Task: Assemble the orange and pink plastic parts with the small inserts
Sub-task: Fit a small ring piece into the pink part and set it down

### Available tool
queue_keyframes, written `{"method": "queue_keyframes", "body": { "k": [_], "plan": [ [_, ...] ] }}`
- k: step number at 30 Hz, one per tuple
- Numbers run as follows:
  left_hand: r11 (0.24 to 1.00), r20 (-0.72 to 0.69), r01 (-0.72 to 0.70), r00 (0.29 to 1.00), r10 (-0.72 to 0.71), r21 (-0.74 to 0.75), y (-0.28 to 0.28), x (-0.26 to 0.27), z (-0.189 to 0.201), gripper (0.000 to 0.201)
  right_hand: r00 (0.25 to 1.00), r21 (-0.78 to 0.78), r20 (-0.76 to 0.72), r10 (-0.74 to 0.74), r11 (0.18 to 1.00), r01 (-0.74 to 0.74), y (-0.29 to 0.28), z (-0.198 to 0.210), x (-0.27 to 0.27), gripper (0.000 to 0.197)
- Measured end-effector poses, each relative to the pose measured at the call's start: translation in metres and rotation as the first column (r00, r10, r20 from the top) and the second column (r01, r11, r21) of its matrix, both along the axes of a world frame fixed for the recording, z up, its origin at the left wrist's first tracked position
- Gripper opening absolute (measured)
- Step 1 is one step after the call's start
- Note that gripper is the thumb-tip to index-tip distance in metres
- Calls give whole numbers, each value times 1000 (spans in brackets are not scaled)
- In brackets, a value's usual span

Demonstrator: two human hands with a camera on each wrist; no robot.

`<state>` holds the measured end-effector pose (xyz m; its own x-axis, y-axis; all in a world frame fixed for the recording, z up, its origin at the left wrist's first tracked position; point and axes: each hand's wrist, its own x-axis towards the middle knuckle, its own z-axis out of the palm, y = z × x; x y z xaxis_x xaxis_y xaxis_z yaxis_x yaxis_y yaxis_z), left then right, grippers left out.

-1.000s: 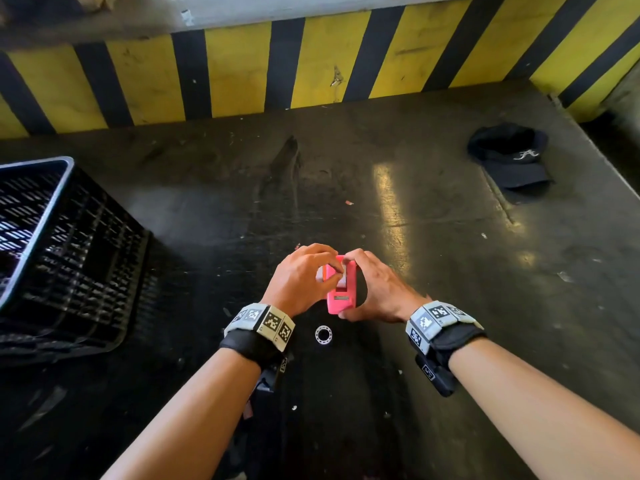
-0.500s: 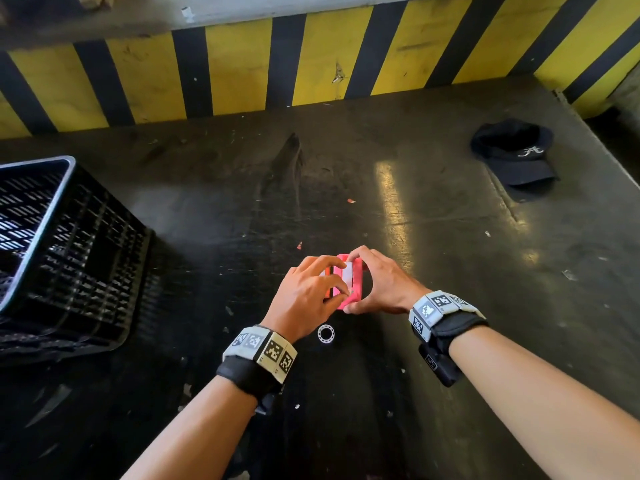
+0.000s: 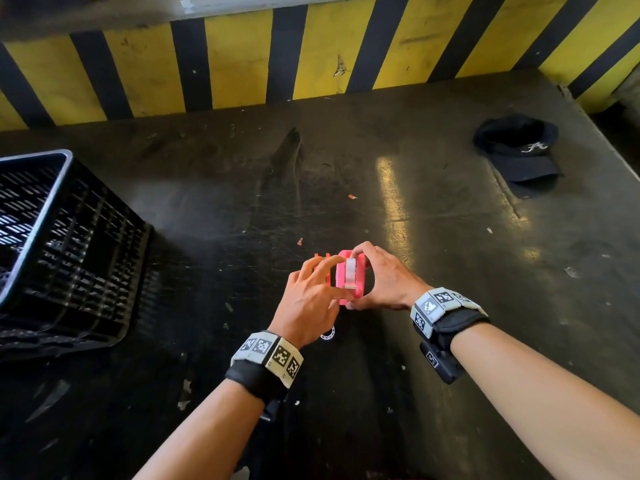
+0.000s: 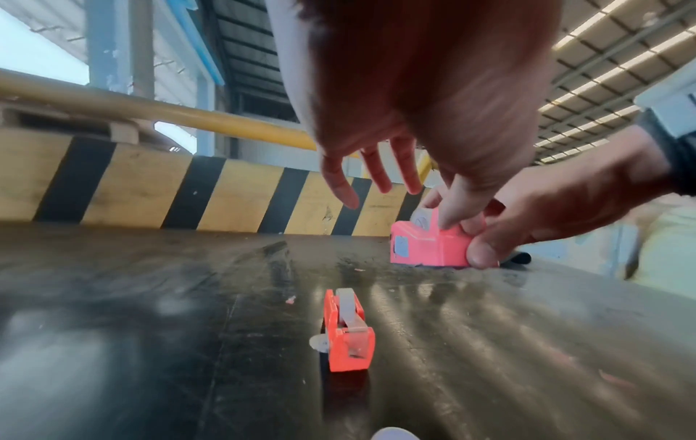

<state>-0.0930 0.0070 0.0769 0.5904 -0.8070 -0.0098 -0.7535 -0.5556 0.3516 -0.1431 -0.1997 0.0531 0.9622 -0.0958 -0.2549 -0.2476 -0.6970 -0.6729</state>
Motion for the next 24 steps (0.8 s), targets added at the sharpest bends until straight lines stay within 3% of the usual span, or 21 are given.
{"method": "queue_keyframes", "body": {
  "k": [6, 8, 14, 19, 24],
  "plan": [
    [965, -138, -157, 982, 129, -211, 13, 13, -13, 32, 1000, -77, -26, 15, 997, -17, -10, -14, 8, 122],
    [964, -177, -212, 967, 183, -163, 23, 19, -19, 29, 998, -97, -56, 12, 995, -18, -13, -20, 16, 124],
    [940, -305, -289, 893, 332, 180, 53, 32, -46, 27, 989, -146, -140, -41, 989, 21, -12, -46, 36, 123],
    [925, -393, -309, 840, 375, 222, 43, 45, -63, 85, 980, -174, -187, -64, 984, 31, -12, -64, 39, 121],
    [938, -382, -231, 867, 318, 257, 8, 72, -75, 128, 983, -180, -172, -57, 983, 26, -20, -74, 38, 117]
  ]
}}
